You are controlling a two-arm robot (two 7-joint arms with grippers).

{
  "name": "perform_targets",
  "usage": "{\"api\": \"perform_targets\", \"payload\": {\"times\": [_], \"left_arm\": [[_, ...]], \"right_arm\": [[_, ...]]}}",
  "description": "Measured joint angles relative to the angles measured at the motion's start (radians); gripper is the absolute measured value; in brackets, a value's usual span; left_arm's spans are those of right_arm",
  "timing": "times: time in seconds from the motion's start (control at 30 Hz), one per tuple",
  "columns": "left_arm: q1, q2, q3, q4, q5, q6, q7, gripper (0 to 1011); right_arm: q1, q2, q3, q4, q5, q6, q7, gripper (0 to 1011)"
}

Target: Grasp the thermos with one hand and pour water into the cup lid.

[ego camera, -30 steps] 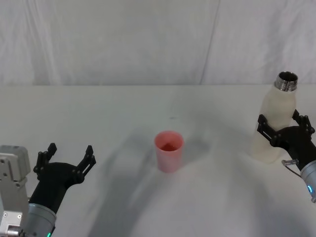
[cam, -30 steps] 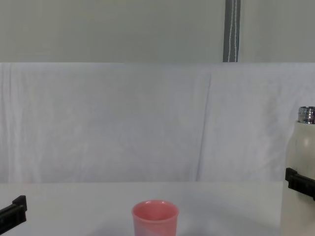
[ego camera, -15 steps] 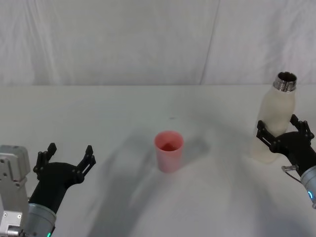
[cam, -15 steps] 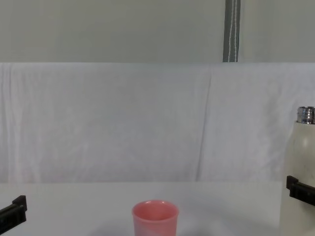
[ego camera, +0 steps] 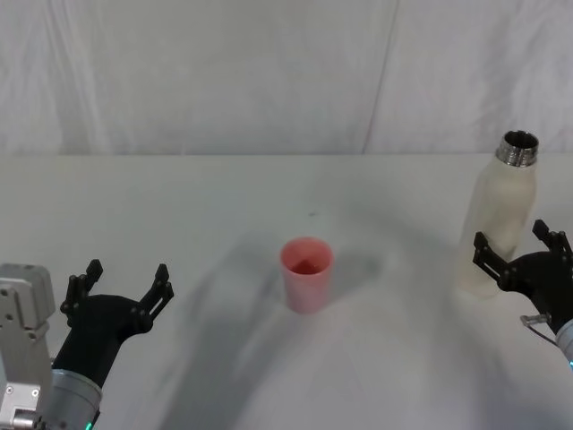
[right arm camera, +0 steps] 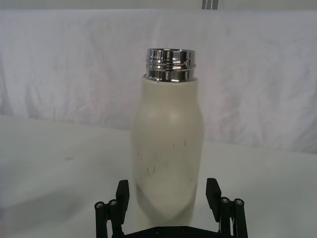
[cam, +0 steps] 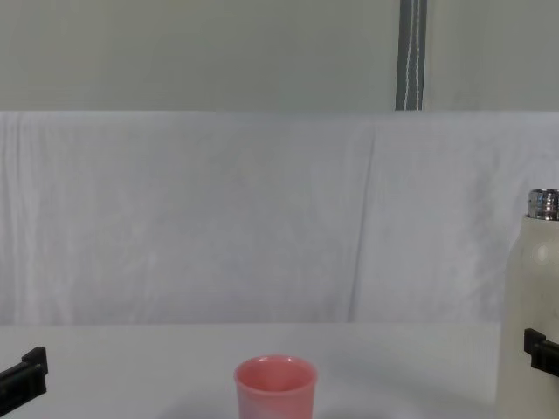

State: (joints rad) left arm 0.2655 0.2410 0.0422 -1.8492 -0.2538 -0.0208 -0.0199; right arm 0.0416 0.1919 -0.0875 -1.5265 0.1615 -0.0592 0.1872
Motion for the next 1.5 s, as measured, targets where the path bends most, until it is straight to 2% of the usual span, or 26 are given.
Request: {"api": "perform_targets", "payload": {"times": [0.67, 1.07, 1.5], "left_arm": [[0.000, 0.000, 0.000, 0.000, 0.000, 0.000, 0.000, 1001], [0.000, 0.000, 0.000, 0.000, 0.000, 0.000, 0.000, 1001], [0.000, 0.000, 0.000, 0.000, 0.000, 0.000, 0.000, 1001]], "right_arm": [[-0.117, 0.037, -0.007, -0.094, 0.018, 0.030, 0.029, 1001], [-0.141, 0.069, -0.045, -0.122, 0.013, 0.041, 0.061, 1001], [-0.141, 0.069, -0.079, -0.113, 0.009, 0.010, 0.067, 1001]]}}
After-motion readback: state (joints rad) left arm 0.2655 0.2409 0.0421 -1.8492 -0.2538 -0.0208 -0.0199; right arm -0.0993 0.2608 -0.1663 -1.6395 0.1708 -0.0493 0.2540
